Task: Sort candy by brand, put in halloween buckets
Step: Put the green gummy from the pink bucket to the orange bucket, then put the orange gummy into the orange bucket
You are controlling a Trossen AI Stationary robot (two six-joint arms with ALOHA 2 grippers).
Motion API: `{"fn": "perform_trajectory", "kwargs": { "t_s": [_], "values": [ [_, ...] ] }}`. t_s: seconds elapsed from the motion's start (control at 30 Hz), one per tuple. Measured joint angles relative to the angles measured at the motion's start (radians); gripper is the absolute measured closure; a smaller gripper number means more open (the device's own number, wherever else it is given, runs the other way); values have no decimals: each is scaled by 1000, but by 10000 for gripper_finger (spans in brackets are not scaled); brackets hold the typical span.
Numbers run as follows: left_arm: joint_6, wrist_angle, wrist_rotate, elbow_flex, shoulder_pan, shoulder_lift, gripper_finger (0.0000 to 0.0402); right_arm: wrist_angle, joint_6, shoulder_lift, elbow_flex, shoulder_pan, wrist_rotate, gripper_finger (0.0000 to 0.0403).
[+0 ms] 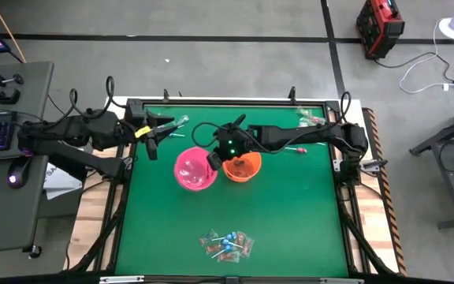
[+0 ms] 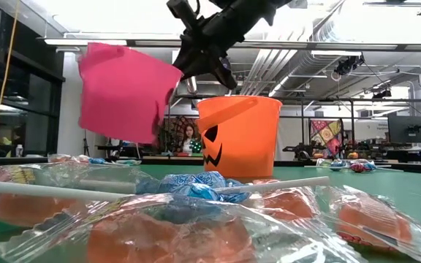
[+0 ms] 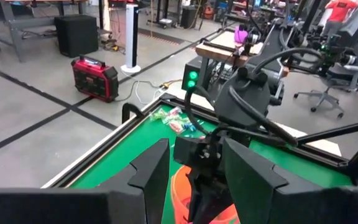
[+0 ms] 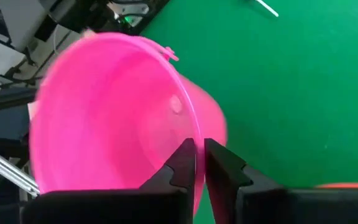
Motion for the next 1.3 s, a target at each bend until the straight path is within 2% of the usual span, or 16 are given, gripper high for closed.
{"fn": "perform_trajectory", "kwargs": {
  "t_s": [0.33,0.6,0.63,0.7,0.8,0.9,1.0,1.07,1.3],
  "values": [
    [-17,-56,0,0,0,0,261,-31,9,0,0,5,15,297],
    [6,-89,-12,0,2,0,261,-50,-94,-84,0,-36,18,281],
    [-17,-110,-38,0,6,0,261,-66,-109,-105,0,-49,20,281],
    [-156,-190,-93,0,37,14,261,-108,-136,-152,0,-73,28,281],
    [-288,-398,-26,1,158,56,261,-176,-171,-240,0,-104,64,281],
    [-321,-499,128,-28,304,131,261,-255,-186,-329,0,-129,109,281],
    [-230,-493,259,-62,457,214,261,-349,-188,-410,0,-143,158,281],
    [-174,-496,307,-80,539,279,261,-428,-181,-467,0,-143,201,281],
    [-22,-420,334,-87,788,461,261,-731,-63,-603,0,-77,394,281]
  ]
}}
